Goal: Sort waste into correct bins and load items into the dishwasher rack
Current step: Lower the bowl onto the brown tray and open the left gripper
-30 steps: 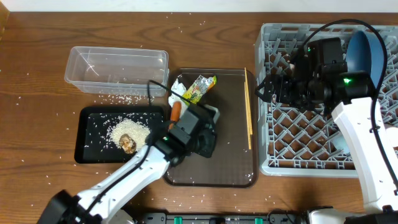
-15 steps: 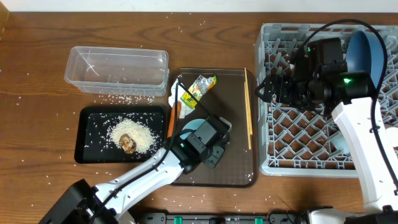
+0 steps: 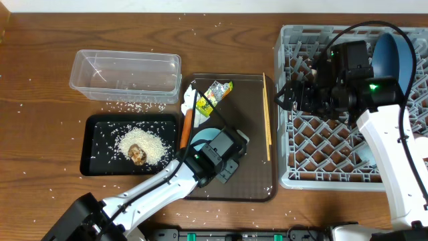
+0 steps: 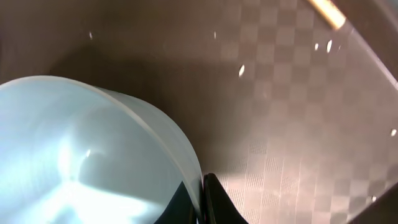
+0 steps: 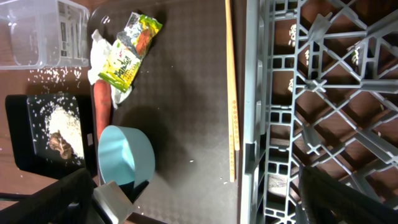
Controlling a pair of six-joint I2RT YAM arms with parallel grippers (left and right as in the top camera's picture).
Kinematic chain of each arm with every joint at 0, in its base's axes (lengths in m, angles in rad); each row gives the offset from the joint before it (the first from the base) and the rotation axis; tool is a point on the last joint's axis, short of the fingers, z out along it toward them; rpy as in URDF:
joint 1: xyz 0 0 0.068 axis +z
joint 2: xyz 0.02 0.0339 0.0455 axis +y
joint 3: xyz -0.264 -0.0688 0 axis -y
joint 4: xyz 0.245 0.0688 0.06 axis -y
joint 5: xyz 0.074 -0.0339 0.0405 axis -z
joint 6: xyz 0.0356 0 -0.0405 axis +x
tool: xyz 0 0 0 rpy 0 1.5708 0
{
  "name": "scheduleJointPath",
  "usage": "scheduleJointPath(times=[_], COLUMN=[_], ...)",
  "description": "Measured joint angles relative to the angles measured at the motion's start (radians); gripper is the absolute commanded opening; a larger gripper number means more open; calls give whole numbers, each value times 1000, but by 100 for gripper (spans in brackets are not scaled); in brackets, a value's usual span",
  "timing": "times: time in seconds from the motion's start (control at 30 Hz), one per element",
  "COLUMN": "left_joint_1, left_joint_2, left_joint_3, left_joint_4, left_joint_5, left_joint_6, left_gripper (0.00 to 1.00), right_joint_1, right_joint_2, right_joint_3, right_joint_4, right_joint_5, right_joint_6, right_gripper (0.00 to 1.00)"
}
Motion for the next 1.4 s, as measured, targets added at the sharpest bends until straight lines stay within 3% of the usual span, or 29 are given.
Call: scheduleJointPath(times=[0.63,1.23,1.3,1.33,1.4], left_joint_1=[-4,-60,-60,-60,-60], left_joint_2=[0,0,1,5,21], left_joint_3=[6,133,133,133,133], left_joint_4=[-26,-95,-77,-70,-69], left_joint_5=[48,60,59,55,43], left_joint_6=[15,66,64,68,64], left_gripper=[6,6,15,29,31], right_joint_1=[0,0,0,0,0], right_joint_2=[0,0,0,0,0], right_joint_3=[0,0,0,0,0], right_joint_4=[-20,-47,-47,-47,-48], right_joint_5=[0,0,0,0,0], right_joint_6=[0,0,0,0,0], right_gripper=[99,99,99,99,99])
